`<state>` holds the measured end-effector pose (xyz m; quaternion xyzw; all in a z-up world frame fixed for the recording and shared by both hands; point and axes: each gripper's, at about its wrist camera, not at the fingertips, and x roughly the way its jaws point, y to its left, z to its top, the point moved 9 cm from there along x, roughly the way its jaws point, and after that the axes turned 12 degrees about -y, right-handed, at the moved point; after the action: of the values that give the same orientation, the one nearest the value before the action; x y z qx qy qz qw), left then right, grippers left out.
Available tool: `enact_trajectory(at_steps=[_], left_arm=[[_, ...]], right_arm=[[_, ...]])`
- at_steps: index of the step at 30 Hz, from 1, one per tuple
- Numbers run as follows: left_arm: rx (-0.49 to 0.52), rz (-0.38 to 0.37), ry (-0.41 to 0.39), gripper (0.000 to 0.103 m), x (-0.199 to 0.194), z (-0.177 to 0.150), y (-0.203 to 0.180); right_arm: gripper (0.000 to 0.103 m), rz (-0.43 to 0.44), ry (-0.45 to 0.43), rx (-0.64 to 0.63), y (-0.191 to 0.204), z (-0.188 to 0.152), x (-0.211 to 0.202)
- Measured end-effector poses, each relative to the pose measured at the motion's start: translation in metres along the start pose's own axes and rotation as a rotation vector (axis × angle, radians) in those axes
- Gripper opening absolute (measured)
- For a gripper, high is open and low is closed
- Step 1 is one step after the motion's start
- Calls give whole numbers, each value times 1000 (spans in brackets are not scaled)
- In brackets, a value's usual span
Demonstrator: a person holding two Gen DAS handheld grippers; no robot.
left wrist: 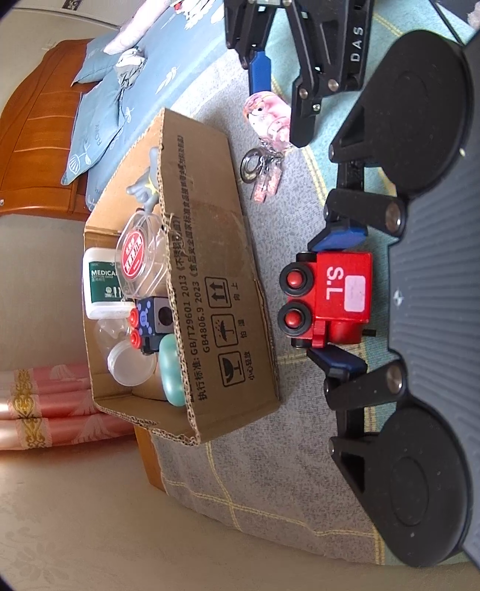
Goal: Organize rigid objects
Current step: 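Close left tool on the red toy block while right tool grasps the pink pig bottle, then carry the pig bottle and red block into the box and open both tools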
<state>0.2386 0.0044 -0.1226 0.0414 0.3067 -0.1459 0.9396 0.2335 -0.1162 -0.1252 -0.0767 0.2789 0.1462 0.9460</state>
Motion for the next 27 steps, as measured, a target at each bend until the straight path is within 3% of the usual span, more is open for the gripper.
enact_trajectory(at_steps=[16, 27], left_arm=[[111, -64, 42, 51, -37, 11, -23], [152, -88, -14, 51, -65, 39, -33]], right_arm=[[56, 132, -13, -122, -10, 39, -52], [56, 161, -122, -148, -13, 89, -74]])
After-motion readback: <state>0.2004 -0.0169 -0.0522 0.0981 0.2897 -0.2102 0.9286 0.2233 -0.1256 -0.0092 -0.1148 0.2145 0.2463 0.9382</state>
